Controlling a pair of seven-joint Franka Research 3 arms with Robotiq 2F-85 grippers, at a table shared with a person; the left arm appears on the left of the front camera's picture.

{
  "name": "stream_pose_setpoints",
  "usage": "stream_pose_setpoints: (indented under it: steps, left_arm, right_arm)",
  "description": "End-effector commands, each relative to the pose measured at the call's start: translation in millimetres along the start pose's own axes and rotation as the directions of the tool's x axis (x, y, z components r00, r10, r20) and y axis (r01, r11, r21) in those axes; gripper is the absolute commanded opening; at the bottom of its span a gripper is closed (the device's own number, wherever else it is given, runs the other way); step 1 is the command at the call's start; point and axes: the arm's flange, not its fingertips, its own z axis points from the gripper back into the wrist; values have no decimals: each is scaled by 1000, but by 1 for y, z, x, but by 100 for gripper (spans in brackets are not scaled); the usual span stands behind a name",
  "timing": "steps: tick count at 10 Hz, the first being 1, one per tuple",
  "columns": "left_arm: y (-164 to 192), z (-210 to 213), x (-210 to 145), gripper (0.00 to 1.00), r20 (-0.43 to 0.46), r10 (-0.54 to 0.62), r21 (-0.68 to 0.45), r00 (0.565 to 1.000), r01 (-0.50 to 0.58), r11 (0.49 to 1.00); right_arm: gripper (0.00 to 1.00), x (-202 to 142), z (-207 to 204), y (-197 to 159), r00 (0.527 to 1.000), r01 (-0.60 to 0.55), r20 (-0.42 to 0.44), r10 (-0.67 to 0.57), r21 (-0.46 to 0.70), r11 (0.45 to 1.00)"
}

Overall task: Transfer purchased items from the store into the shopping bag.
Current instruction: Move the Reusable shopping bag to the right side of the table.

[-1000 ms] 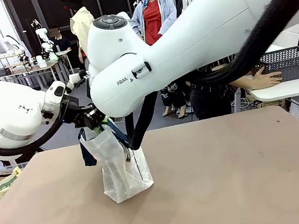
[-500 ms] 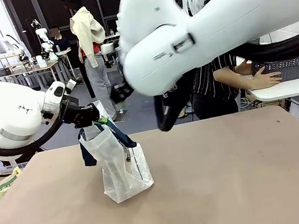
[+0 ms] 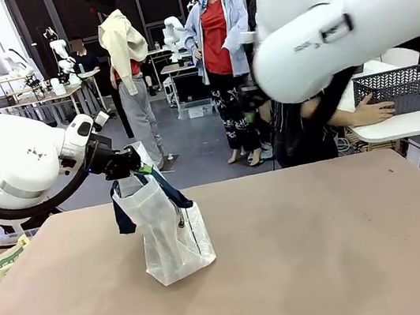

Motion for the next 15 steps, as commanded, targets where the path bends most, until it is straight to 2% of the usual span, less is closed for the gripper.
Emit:
stream_pose_setpoints:
  steps: [1,4,6,7,11,13,15]
  left_arm:
    - [-2,-11,1,0,-43,3,48,999,-1,999]
    - [-5,-18,3,0,-50,-37,87,998,41,995]
    - [-12,-17,-1,0,-58,-65,98,996,71,993]
    - [-12,-14,-2,0,-54,-81,111,995,86,990]
    - [-35,-5,-3,0,-91,-167,164,982,180,970]
    - [-43,18,2,0,-65,-190,232,980,200,952]
    - [-52,60,11,0,-21,-221,293,975,217,931]
  right_arm:
    - [100,-24,4,-53,983,171,-49,-175,-74,982]
    - [100,-44,-6,-112,947,288,-103,-304,-147,946]
    - [100,-60,-8,-131,922,346,-104,-372,-204,916]
    - [100,-44,-10,-130,953,265,-107,-284,-159,951]
    - [100,-44,-10,-130,953,265,-107,-284,-159,951]
    - [100,-44,-10,-130,953,265,-107,-284,-159,951]
    - [100,-44,-10,-130,953,265,-107,-284,-159,951]
